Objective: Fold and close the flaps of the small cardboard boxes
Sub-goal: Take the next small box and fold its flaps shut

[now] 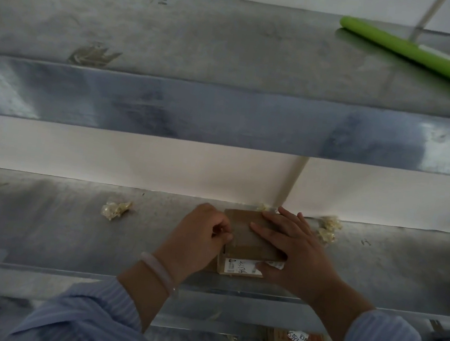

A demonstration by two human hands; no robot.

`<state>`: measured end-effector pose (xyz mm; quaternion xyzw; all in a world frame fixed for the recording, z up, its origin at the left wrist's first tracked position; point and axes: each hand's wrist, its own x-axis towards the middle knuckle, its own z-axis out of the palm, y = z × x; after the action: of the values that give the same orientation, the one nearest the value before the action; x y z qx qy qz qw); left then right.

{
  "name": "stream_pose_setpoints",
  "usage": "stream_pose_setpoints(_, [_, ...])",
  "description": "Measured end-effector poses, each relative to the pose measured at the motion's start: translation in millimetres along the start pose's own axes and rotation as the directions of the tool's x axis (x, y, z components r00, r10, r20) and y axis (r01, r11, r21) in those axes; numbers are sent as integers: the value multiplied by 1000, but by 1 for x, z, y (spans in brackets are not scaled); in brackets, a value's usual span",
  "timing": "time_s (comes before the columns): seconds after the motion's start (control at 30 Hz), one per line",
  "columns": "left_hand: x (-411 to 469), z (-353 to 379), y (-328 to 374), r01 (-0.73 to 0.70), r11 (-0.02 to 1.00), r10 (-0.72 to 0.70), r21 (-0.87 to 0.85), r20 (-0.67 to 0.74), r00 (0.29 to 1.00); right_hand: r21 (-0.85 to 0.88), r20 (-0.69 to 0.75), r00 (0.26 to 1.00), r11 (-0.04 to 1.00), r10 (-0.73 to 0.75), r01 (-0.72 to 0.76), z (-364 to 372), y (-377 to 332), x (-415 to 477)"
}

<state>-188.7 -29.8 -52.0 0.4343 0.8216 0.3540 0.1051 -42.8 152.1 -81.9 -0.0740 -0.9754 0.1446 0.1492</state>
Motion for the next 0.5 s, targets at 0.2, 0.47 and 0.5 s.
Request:
stream_pose_setpoints(0.2, [8, 3, -7, 146, 982, -155, -117, -66, 986, 1, -8, 1000, 1000, -10, 10, 0, 2, -2])
stream_pose_setpoints(0.47, [22, -8, -2, 162, 969, -202, -187, -221, 954, -2, 17, 1000, 1000, 5, -5, -2, -1, -3])
stream_pose_setpoints(0.5, [21, -9, -1, 131, 981, -157, -145, -184, 970, -7, 16, 1000, 1000, 4, -4, -2, -1, -3])
